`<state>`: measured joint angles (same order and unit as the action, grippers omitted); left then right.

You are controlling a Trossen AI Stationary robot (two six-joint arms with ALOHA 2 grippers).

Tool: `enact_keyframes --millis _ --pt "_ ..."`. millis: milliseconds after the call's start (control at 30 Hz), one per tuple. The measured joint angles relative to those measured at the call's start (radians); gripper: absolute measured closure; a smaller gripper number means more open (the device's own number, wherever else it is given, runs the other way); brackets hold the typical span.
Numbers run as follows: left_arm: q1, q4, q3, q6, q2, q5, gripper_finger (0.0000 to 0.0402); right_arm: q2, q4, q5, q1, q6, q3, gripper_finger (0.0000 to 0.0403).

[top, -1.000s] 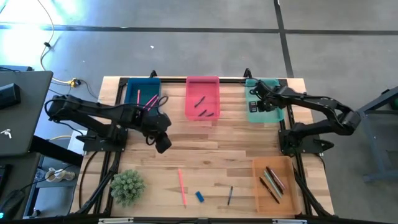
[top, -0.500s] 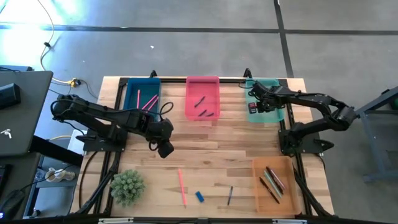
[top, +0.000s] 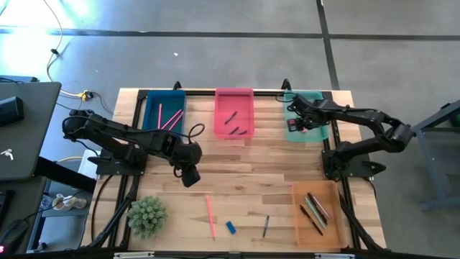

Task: Sort crayons/erasers/pens/pencils in bins
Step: Put the pink pencil into the blue bin

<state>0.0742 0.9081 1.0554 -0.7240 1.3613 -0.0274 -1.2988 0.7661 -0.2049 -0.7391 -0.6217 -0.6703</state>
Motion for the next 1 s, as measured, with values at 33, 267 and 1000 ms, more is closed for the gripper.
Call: enact_keyframes --millis 33,267,1000 --pt "0.000 0.000 0.000 0.013 0.000 -0.003 0.0297 0.008 0.010 0.001 0.000 0.002 -0.003 0.0234" --pt "0.000 0.000 0.000 0.174 0.000 -0.063 0.0257 0.085 0.056 0.009 0.022 0.002 -0.053 0.0233" --pt "0.060 -0.104 0.080 0.901 0.000 -0.021 0.0246 0.163 0.048 -0.024 0.196 -0.115 -0.169 0.0233"
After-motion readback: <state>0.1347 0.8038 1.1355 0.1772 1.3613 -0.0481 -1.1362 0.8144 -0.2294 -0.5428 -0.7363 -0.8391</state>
